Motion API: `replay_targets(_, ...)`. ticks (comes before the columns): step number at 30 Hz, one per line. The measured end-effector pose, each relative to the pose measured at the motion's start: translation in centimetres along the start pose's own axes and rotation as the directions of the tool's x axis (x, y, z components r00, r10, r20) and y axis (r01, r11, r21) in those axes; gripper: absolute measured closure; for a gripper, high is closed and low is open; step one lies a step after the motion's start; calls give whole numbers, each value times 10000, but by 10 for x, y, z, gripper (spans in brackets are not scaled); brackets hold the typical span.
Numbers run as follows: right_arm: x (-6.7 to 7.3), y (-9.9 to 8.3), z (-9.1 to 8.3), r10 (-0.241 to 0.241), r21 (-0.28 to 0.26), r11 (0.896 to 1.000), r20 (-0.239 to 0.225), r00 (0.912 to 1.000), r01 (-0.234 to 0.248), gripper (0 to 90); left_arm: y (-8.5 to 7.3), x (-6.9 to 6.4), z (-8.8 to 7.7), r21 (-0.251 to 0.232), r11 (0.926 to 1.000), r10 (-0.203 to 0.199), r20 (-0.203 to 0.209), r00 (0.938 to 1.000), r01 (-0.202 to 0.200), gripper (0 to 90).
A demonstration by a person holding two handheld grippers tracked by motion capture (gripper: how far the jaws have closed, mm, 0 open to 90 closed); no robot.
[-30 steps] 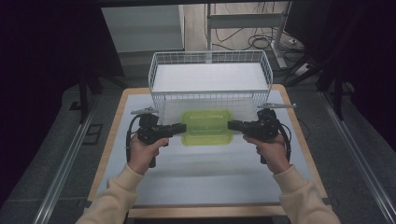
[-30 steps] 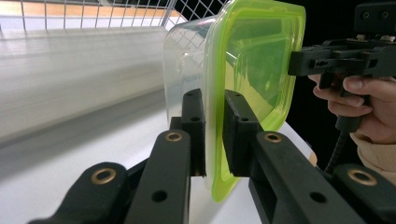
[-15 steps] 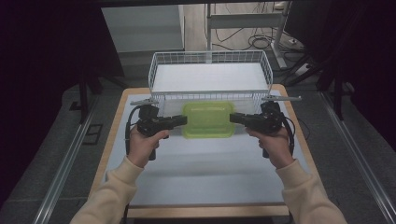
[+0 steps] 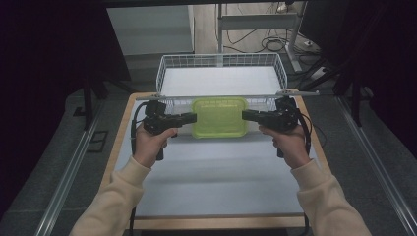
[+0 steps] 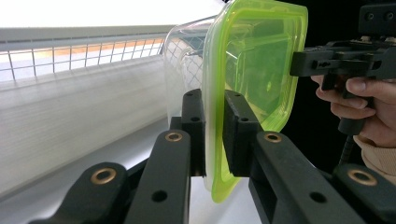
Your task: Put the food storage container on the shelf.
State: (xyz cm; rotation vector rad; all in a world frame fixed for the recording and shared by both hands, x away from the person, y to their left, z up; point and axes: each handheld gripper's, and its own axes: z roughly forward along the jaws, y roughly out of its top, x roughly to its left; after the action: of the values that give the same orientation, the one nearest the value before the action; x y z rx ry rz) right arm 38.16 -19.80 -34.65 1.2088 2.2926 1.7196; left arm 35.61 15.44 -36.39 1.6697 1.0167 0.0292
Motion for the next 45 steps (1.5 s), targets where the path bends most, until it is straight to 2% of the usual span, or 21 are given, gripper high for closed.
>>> replay_targets(3,0,5,0,30,-17,10000,18,10000,-29,812,6,0,0,2,10000,-32,17,10000,32,807)
replay_targets(11,-3,18,0,5,-225,9997,-39,10000,-6,812,25,1,0,0,9998,200,8,9998,-200,807)
replay_targets(26,-10,43,3,51,-282,9996,41,10000,-50,812,49,11,6,41,10000,15,94,10000,-15,807)
replay_targets(45,-25,72,17,308,-386,9988,71,9995,-305,813,84,24,14,29,10000,88,-179,9998,-87,807)
